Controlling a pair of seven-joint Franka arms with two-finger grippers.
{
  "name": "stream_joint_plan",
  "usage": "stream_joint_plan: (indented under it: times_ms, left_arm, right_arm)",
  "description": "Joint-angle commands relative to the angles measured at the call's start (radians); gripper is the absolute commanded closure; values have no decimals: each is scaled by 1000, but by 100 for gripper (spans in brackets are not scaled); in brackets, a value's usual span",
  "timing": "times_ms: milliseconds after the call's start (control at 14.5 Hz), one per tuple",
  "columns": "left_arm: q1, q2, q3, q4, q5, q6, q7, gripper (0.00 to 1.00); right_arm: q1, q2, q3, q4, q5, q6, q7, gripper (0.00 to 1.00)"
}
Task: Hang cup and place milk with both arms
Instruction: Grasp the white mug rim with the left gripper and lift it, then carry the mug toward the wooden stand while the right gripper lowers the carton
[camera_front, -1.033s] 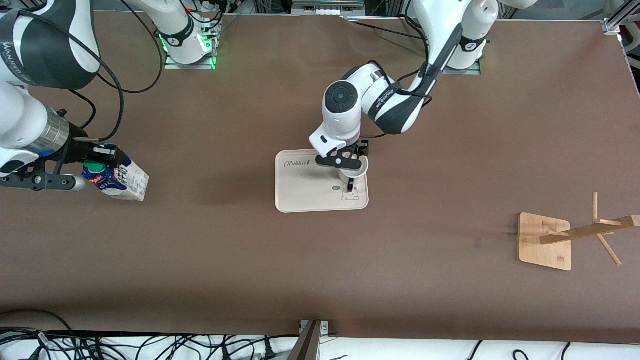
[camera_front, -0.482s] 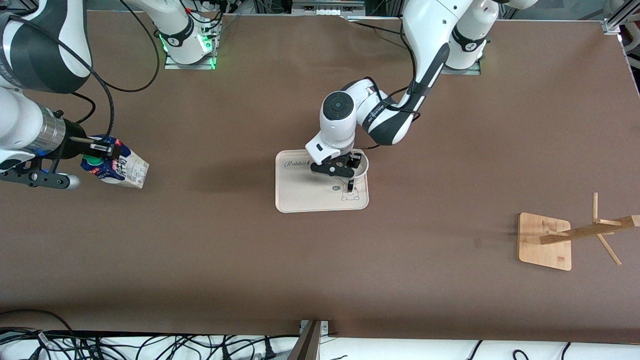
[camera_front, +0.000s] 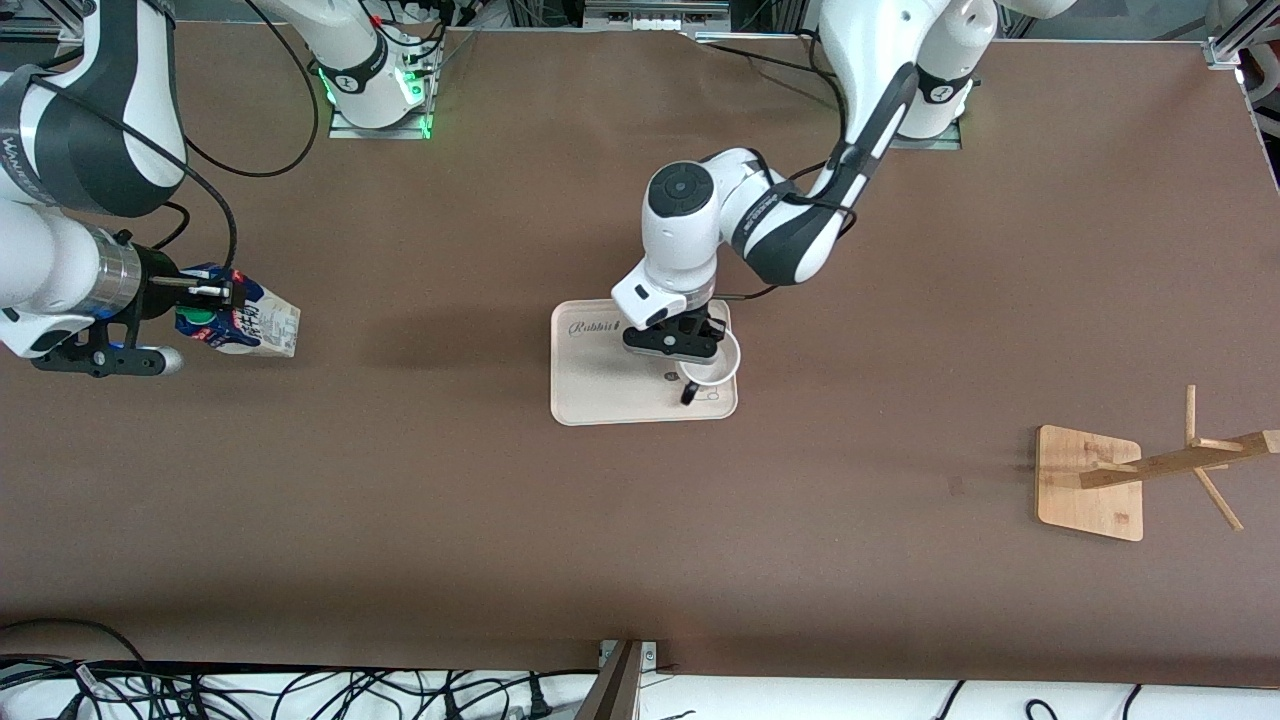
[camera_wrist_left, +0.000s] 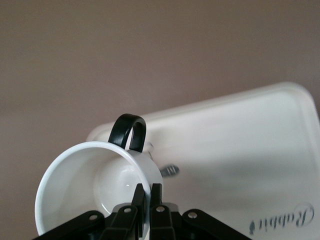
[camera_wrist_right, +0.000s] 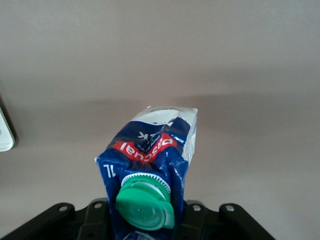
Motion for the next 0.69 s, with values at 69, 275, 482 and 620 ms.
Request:
stream_joint_plan:
  times_ms: [69,275,482,620]
  left_arm:
    - [111,-134,-10,-11,22,-30,-8,100]
    - [191,-194,-10,7,16,-112,-3,100]
    - [286,-246,-10,18,14,-204,16,100]
    - [343,-268,-10,29,5,-313,44,100]
  right_arm:
    - [-12,20,-2,-69,19,76,-51,68]
    - [-10,3,-2,-199,19,232,-51,68]
    - [-9,-11,0,-268,19,315,-51,67]
    - [-9,-11,1,-291,20,346,-49,67]
